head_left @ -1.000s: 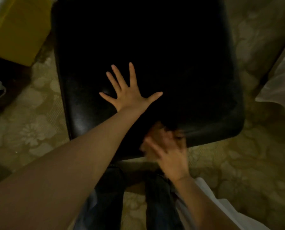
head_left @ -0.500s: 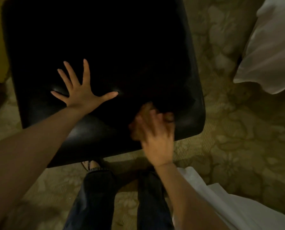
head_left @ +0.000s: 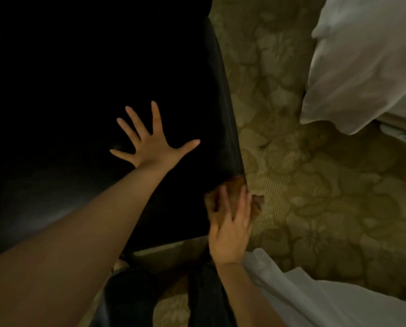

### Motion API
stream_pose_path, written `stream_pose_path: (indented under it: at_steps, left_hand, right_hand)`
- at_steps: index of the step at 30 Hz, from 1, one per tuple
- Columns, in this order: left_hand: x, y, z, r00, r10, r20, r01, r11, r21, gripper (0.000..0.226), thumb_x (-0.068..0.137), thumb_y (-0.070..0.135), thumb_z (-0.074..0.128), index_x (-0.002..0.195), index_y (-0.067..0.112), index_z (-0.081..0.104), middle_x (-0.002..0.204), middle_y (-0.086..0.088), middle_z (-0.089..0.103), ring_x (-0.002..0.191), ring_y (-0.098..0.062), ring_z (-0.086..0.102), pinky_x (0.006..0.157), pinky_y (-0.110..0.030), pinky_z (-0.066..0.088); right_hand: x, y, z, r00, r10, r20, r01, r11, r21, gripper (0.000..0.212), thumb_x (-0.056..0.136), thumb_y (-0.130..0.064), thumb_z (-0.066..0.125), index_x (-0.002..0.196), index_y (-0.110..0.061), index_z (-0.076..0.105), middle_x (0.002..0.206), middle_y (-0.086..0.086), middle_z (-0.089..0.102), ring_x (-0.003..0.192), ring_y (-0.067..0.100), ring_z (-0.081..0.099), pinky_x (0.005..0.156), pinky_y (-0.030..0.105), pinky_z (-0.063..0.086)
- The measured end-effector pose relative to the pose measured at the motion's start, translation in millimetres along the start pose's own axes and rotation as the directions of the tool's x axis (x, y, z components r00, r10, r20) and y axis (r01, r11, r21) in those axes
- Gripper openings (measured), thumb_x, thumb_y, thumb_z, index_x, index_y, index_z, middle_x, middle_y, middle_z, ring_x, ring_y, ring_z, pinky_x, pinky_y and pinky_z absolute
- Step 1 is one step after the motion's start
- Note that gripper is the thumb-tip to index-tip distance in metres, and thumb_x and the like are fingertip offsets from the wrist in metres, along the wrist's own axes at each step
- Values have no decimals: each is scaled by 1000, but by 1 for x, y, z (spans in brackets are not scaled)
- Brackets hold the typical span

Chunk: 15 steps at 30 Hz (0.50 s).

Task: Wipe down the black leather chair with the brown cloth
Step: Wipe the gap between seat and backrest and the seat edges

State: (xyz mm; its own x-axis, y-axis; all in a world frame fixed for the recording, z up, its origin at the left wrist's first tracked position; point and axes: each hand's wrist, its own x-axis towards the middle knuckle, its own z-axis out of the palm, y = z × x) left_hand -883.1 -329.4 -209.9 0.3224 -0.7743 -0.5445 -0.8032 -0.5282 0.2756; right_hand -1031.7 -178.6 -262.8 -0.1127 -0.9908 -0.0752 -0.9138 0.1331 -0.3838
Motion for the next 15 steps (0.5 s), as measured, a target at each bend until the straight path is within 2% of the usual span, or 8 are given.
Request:
stream_pose_path:
  at_steps: [1,2,4,5,8,11,13,15]
  left_hand:
    - [-2,-3,1,1000,16,-10,-16,1000,17,116,63,77,53,142,37,-22,149,-10,-34,136,-34,-30,100,-72,-5]
    - [-3,-5,3,999,29,-16,-29,999,25,115,63,78,52,142,37,-22,149,-9,-34,136,-33,-31,100,-72,-5]
    - [-2,-4,4,999,35,-21,-34,999,30,115,63,78,50,142,38,-22,149,-9,-34,136,-33,-30,100,-72,-5]
    - [-1,-4,5,999,30,-20,-30,999,33,114,63,78,50,142,38,-22,149,-8,-34,136,-33,-30,100,-72,-5]
    - [0,-3,7,1000,7,-30,-5,998,56,113,63,78,50,141,39,-21,150,-7,-33,137,-32,-29,101,-71,-4]
    - [2,-1,6,1000,-6,-27,8,998,68,112,64,76,52,142,39,-21,151,-6,-31,138,-31,-28,102,-71,-2]
    - [1,-2,3,1000,-12,3,12,998,54,113,65,75,54,141,40,-21,150,-5,-32,137,-30,-29,102,-71,-2]
    - [-2,-6,0,999,4,34,-5,999,40,113,65,75,54,140,41,-23,149,-5,-35,136,-30,-32,102,-71,-3]
  right_hand:
    - [4,-1,-3,991,135,-11,-133,986,100,58,84,-27,36,142,-24,32,149,13,21,136,29,19,97,62,39]
    - [10,-7,-5,977,214,-22,-207,965,161,55,86,-29,35,141,-23,34,149,16,24,136,30,21,98,62,38]
    - [34,-22,-11,960,278,-36,-266,943,198,56,87,-35,34,142,-27,34,148,17,29,134,33,29,98,61,39]
    - [52,-28,-14,962,272,-7,-265,943,201,57,86,-38,33,143,-32,31,148,17,30,133,35,31,97,60,39]
    - [139,-50,-20,988,128,85,-141,975,174,56,91,-46,32,145,-43,18,150,19,23,134,39,28,102,59,35]
    - [215,-68,-20,963,165,214,-214,949,232,54,97,-44,31,146,-46,8,146,16,27,129,36,33,105,50,33]
    - [213,-62,-18,969,143,202,-195,945,263,52,97,-48,27,146,-45,8,142,13,34,123,32,41,100,41,36]
    - [168,-41,-19,984,64,168,-102,967,231,56,93,-54,19,148,-42,9,148,6,31,121,28,44,93,35,41]
